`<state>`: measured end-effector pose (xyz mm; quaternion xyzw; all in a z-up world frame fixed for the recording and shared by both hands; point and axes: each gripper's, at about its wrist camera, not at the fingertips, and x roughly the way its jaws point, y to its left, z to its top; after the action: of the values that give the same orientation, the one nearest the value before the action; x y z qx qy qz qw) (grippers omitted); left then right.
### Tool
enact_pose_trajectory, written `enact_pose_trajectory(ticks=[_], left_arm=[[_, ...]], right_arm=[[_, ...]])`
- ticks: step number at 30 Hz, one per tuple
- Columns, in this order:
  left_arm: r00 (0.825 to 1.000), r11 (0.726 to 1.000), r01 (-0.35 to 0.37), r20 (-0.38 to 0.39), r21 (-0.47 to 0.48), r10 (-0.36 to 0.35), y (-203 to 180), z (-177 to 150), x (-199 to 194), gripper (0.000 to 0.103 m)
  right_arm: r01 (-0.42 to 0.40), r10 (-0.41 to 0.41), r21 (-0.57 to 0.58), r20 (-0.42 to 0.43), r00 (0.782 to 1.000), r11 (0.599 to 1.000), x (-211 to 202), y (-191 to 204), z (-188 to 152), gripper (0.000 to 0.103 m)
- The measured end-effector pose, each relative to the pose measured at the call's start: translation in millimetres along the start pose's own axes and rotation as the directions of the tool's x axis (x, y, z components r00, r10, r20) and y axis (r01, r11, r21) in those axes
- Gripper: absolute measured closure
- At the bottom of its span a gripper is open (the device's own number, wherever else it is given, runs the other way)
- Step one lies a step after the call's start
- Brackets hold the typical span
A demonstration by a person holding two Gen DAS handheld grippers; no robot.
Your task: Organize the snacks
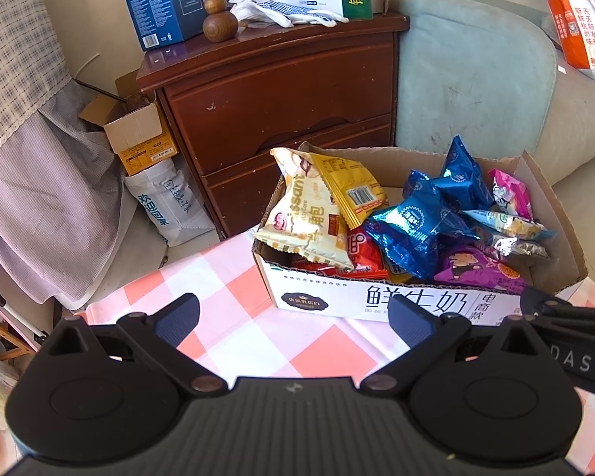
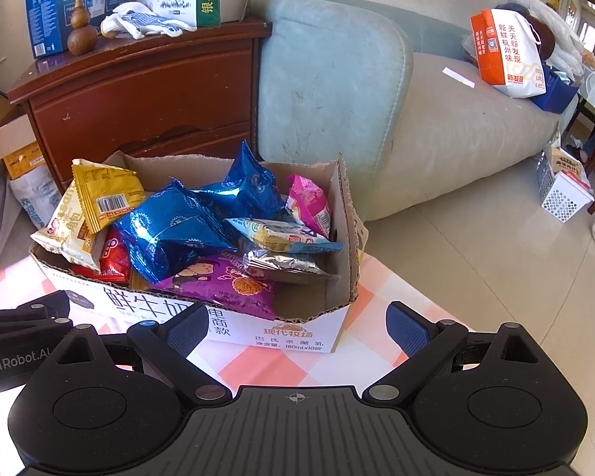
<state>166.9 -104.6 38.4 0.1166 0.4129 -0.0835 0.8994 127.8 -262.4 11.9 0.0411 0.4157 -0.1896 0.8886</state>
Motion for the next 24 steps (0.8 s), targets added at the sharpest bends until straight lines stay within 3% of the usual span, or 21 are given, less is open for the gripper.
enact_pose_trajectory(ticks=[12, 24], left_arm=[[1.000, 1.000, -0.022, 0.017, -0.008, 0.022, 7.7, -11.2, -11.5, 0.002], [0.998, 0.998, -0.063, -0.011, -0.022, 0.062, 23.4, -55.4, -31.5, 0.003]], right_arm=[[-0.014, 0.014, -0.040, 0.019, 1.000, 0.999, -10.9, 5.8, -10.6, 0.006], [-0.079, 0.079, -0.092, -0.002, 0.997, 0.993, -34.3, 15.9, -49.1, 0.006]])
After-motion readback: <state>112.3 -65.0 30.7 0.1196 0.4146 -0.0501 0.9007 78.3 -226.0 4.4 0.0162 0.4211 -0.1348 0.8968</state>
